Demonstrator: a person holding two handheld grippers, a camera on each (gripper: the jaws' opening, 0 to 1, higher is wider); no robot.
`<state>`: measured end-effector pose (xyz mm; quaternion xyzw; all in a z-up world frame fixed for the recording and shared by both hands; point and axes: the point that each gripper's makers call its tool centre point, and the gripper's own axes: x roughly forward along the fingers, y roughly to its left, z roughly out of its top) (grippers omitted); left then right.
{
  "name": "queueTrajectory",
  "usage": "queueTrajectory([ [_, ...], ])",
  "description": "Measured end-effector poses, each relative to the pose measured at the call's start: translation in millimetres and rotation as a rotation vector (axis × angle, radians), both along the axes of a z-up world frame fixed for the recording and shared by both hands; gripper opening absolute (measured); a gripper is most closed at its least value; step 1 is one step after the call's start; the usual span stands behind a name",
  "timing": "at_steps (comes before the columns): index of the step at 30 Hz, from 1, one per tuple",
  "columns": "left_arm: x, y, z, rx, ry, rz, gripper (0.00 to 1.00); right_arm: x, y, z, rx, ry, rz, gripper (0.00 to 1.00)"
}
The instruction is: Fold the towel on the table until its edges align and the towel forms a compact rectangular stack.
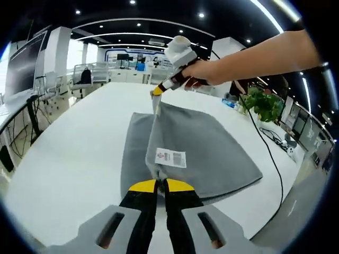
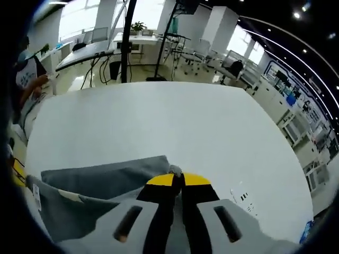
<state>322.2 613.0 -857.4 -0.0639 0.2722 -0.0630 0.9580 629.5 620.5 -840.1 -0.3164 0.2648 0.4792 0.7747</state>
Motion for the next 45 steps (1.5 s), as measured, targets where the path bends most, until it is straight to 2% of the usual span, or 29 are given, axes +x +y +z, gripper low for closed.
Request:
queueTrajectory([
  [6,4.1,4.8,-19.7,0.008,0.032,-0.009,0.05,8.5,11.3,-17.6,0.004,0.029,-0.012,0.02],
  [8,3.0,4.1,-24.7,0.015,0.046,-0.013,0.05,5.9,10.4,-16.0,0.0,0.036,-0.013,0.02],
  [9,2.5,5.5,-27.6,0.013,0.048,-0.009,0.05,6.4,12.2,-22.7,0.007,0.05,-0.021,0.02],
  [15,-0.7,7.4,-31.8,0.002,0.057,0.003,0.06,2.4,13.9,-39.2,-0.016,0.051,-0.003,0.02],
  [16,-3.9,7.9,-33.1,0.013,0.067,-0.001,0.04,2.0,15.2,-41.0,-0.017,0.051,-0.002,0.02],
  [18,-7.7,14.4,-35.6,0.081,0.07,-0.011,0.05,0.6,17.5,-43.6,-0.02,0.05,-0.001,0.03],
  [20,-9.6,17.1,-39.2,0.078,0.071,-0.008,0.06,-0.2,18.4,-47.8,-0.025,0.05,-0.003,0.03],
  [23,-11.1,19.9,-37.1,0.081,0.077,-0.005,0.09,-3.7,19.3,-50.1,-0.028,0.048,0.002,0.03],
  [26,-9.9,26.5,-31.6,0.1,0.053,0.02,0.15,-3.1,21.5,-50.3,-0.017,0.049,0.005,0.06],
  [28,-9.4,28.9,-27.4,0.109,0.045,0.032,0.15,-3.4,24.7,-50.5,-0.009,0.056,0.009,0.07],
  [30,-7.1,30.1,-22.7,0.14,0.027,0.035,0.16,-5.1,35.1,-44.0,0.055,0.058,0.023,0.12],
  [32,0.2,20.3,-9.7,0.207,-0.023,-0.025,0.16,-4.5,38.6,-39.9,0.078,0.058,0.015,0.18],
  [33,2.6,15.6,-7.3,0.217,-0.03,-0.043,0.15,-7.0,38.2,-36.8,0.072,0.06,0.013,0.19],
  [35,6.9,5.1,-11.8,0.176,0.001,-0.064,0.15,-8.6,40.5,-39.4,0.064,0.059,0.027,0.16],
  [39,14.4,2.0,-26.7,0.162,0.045,-0.084,0.15,-11.5,36.9,-33.9,0.048,0.052,0.051,0.16],
  [42,13.2,5.0,-40.5,0.172,0.097,-0.084,0.15,-3.2,30.8,-25.0,0.058,0.05,0.038,0.17],
  [43,10.2,10.9,-51.2,0.161,0.137,-0.064,0.15,-3.1,26.5,-22.6,0.057,0.06,0.024,0.18],
  [45,9.6,12.6,-57.6,0.16,0.148,-0.06,0.15,2.0,17.5,-23.3,0.049,0.056,0.013,0.2],
])
